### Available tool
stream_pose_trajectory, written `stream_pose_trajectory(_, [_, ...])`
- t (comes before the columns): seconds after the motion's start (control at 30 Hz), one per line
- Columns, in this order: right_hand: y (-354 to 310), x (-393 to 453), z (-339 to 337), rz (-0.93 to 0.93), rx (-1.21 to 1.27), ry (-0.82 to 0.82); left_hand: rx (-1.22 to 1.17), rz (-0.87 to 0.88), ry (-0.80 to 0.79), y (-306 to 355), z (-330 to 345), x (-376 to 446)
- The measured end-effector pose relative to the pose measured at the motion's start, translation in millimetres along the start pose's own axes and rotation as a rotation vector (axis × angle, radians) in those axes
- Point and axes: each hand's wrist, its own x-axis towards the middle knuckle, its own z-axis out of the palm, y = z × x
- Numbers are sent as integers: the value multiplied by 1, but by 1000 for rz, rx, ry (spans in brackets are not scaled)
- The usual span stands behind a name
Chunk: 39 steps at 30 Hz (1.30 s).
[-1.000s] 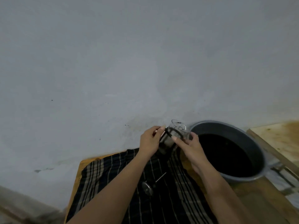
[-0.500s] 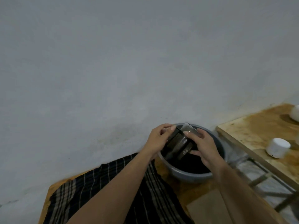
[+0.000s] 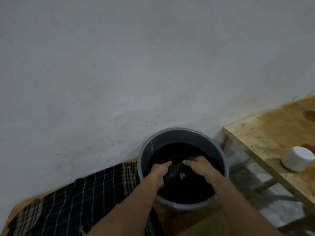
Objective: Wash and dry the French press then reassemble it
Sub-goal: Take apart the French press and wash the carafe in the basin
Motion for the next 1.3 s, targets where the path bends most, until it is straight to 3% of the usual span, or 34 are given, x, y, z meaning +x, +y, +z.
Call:
stream_pose_trajectory(0.2, [6,36,1,43,-34,-35,-93,-102,-6,1,3,13])
stream_pose_trajectory(0.33, [14,55,10,138,25,84,-94,25,23,-4,18,18])
stream_pose_trajectory(0.43, [5,53,3,135,225,-126,-76,44,106,-6,22,21])
stream_pose_trajectory(0.53, [7,54,0,104,222,-285,-107,-70,160,7,13,18])
stream_pose_trajectory(0.63, [12,68,16,143,232,-43,-85,-167,46,18,8,13])
stream_pose_trajectory(0.73, [8,70,19,265,341,-54,36,65,-21,10,5,13])
stream_pose_trajectory(0.83, [3,64,12,289,345,-242,143,183,119,4,-1,18])
stream_pose_trajectory(0.9, [0,55,6,135,290,-337,70,61,159,8,-6,22])
stream_pose_trajectory(0.97, [3,46,1,-52,216,-367,-12,-164,57,17,-13,18])
stream_pose_trajectory(1.03, [7,38,-1,-131,172,-319,-25,-323,-54,23,-19,13])
stream_pose_trajectory(1.1, [8,42,4,-62,207,-163,38,-364,-122,24,-17,9])
stream_pose_trajectory(1.2, [6,50,7,141,204,-36,109,-248,-151,12,-4,11])
stream_pose_trajectory(1.3, [6,48,1,152,194,-185,49,-118,-71,2,3,21])
